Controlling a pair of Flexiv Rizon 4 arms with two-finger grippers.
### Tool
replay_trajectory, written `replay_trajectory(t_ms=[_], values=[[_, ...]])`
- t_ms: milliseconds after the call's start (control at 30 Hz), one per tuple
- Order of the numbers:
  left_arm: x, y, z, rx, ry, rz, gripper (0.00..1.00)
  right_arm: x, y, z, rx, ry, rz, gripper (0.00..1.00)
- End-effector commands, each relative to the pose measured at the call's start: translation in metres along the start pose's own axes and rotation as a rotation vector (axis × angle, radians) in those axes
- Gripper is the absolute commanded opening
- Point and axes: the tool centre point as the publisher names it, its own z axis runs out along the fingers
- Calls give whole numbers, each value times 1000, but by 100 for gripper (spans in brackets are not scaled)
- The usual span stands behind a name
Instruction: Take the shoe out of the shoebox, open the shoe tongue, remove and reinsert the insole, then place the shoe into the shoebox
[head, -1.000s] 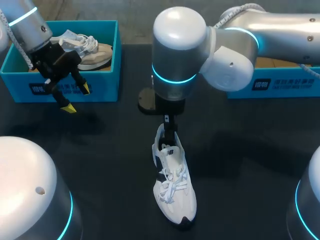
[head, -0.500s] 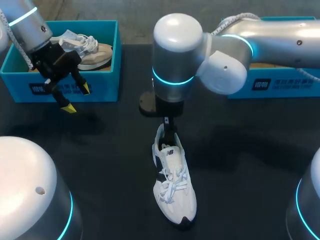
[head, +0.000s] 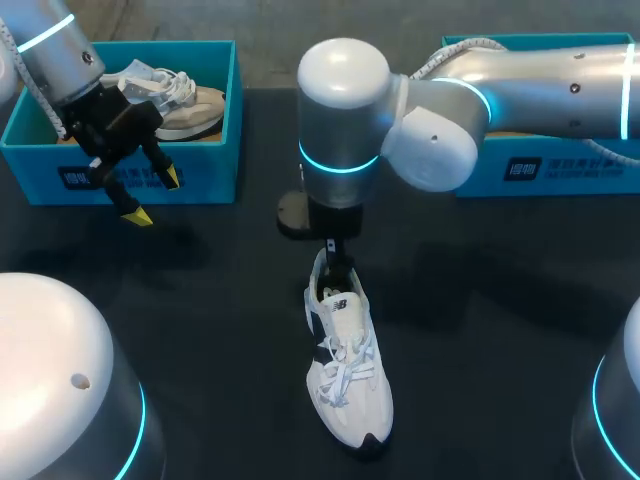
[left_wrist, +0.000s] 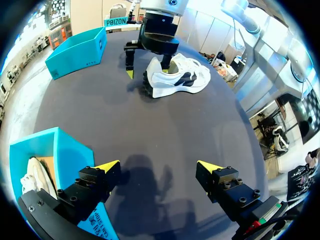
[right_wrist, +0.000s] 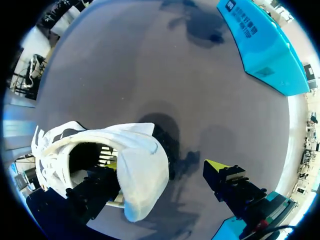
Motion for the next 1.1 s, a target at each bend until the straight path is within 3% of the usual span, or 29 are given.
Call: replay_trajectory(t_ms=[33,67,167,467,500,533,567,800,1100], values=[[0,1,0,1,0,2,100,-1,2,8,-6,10,-1,84],[0,1,0,1,0,2,100,-1,3,8,-7,11,-1,79],[0,1,0,1,0,2,100,0,3,8,-3,14,-3,47],[0,1,0,1,0,2,100,6,2,7,12,15,0,31],[0,1,0,1,0,2,100,7,1,7,12,16,2,23],[0,1,0,1,0,2,100,7,1,7,12,16,4,6],[0,1,0,1,0,2,100,8,1,6,13,16,5,0],[0,1,0,1,0,2,100,12,-2,-5,20,-2,30,0],[0,1,0,1,0,2,100,11,-20,-45,44,-62,87,0]])
